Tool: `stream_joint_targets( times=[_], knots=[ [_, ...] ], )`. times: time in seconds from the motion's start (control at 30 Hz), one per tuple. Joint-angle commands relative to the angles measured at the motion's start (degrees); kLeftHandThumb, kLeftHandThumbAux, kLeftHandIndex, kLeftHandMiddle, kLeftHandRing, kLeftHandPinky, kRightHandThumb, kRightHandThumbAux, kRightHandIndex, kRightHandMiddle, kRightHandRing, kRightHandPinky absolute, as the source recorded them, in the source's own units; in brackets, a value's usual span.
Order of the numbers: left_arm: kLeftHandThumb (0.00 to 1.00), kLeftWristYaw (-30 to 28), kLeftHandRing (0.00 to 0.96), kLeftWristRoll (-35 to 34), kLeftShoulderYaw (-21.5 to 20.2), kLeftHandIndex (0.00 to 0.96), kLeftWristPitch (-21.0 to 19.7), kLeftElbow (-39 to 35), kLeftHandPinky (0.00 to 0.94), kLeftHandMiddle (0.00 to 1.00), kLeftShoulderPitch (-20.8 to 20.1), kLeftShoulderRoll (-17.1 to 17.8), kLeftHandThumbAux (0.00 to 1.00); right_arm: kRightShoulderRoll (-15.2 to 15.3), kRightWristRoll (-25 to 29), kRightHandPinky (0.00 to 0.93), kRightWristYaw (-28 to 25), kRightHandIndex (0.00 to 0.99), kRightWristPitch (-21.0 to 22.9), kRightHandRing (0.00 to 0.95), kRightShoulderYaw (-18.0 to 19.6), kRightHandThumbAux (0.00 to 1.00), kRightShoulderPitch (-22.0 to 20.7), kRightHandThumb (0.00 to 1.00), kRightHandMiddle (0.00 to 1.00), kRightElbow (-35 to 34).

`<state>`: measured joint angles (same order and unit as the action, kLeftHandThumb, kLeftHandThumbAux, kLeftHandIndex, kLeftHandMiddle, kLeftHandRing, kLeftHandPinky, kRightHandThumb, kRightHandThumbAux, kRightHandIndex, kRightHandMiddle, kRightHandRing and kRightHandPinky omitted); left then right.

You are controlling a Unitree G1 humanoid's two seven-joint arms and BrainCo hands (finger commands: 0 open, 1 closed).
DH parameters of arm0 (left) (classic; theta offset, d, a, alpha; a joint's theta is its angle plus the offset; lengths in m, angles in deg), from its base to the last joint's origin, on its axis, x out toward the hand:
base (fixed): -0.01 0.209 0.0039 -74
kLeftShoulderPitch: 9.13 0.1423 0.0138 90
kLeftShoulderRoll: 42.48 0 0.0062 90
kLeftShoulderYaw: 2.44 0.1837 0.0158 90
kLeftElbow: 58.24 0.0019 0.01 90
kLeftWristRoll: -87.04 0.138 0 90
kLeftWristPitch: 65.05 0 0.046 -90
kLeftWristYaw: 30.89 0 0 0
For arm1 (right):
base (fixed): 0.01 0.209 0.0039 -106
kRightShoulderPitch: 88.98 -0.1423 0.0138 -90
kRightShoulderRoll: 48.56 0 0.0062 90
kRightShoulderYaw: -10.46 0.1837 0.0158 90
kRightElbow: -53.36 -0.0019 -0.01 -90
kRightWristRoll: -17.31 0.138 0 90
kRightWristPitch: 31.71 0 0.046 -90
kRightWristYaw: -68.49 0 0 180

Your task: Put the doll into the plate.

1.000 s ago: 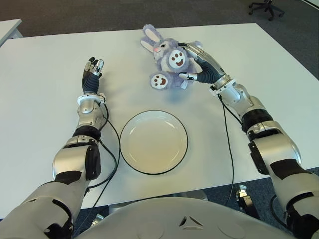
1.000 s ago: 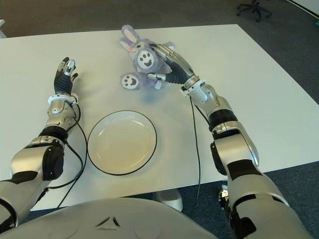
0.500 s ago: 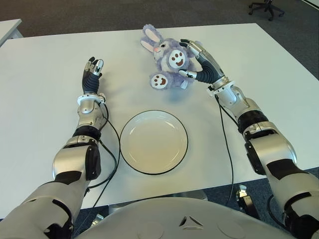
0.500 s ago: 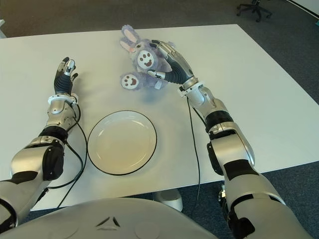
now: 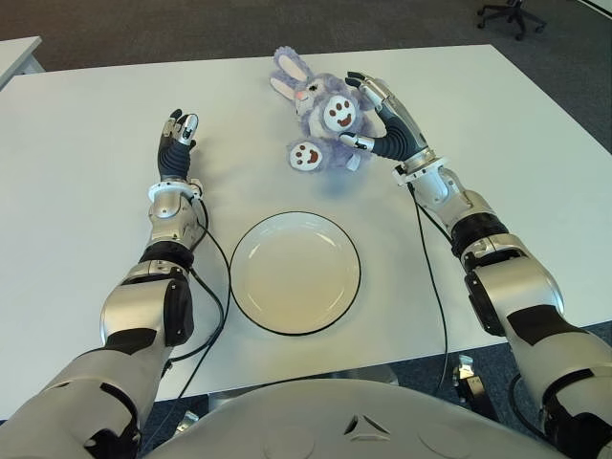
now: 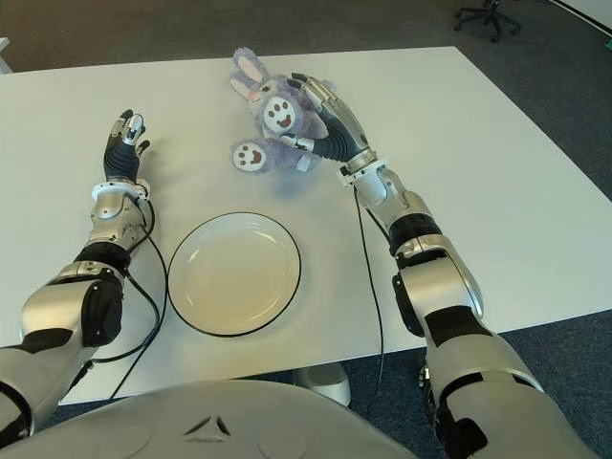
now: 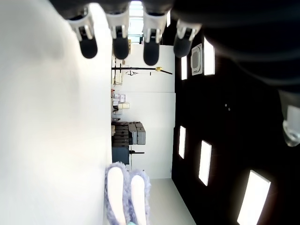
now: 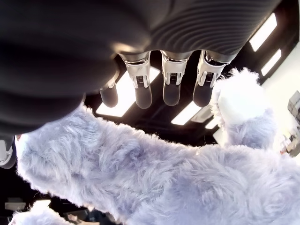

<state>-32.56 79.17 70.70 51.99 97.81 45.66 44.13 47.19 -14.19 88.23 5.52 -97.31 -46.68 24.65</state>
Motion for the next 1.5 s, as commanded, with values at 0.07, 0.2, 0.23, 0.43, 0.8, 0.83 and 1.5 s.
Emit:
stream_joint_targets(
  times=[0.07,0.2,0.23,0.43,0.8,0.83,1.5],
  knots=[
    [0.000,-0.4,0.032,0.4,0.5,0.000,-3.9,4.7,0.000,0.100,5.5,-2.7,0.394,-1.1,-0.9,0.000,1.0,0.000,1.2,0.000,-0.5,0.327,-0.7,0.257,0.000,0.9],
    [0.000,-0.3,0.031,0.4,0.5,0.000,-4.0,4.8,0.000,0.100,5.4,-2.6,0.395,-1.4,-1.1,0.000,1.8,0.000,1.3,0.005,-0.7,0.332,-1.0,0.263,0.000,1.2],
    [0.000,-0.3,0.031,0.4,0.5,0.000,-4.0,4.8,0.000,0.100,5.3,-2.6,0.395,-1.4,-1.2,0.000,2.2,0.000,1.3,0.006,-0.7,0.332,-1.0,0.263,0.000,1.2],
    [0.000,-0.3,0.031,0.3,0.5,0.000,-4.0,4.7,0.000,0.098,5.3,-2.6,0.393,-1.6,-1.8,0.000,3.9,0.000,1.6,0.017,-1.1,0.334,-1.2,0.269,0.000,1.4],
    [0.000,-0.6,0.036,0.2,0.4,0.000,-3.9,4.7,0.000,0.101,5.3,-2.5,0.392,-1.9,-1.7,0.000,4.4,0.000,2.0,0.034,-1.5,0.324,-1.6,0.251,0.000,2.0],
    [0.000,-0.7,0.036,0.3,0.4,0.000,-3.8,4.7,0.000,0.101,5.3,-2.5,0.392,-1.9,-1.8,0.000,4.5,0.000,2.1,0.032,-1.6,0.323,-1.6,0.250,0.000,2.0],
    [0.000,-0.9,0.035,-0.3,-0.1,0.000,-3.8,4.7,0.000,0.102,5.2,-2.7,0.393,-2.6,-2.3,0.050,5.0,0.000,0.9,0.005,-2.7,0.312,-1.8,0.210,0.000,2.8]
  ],
)
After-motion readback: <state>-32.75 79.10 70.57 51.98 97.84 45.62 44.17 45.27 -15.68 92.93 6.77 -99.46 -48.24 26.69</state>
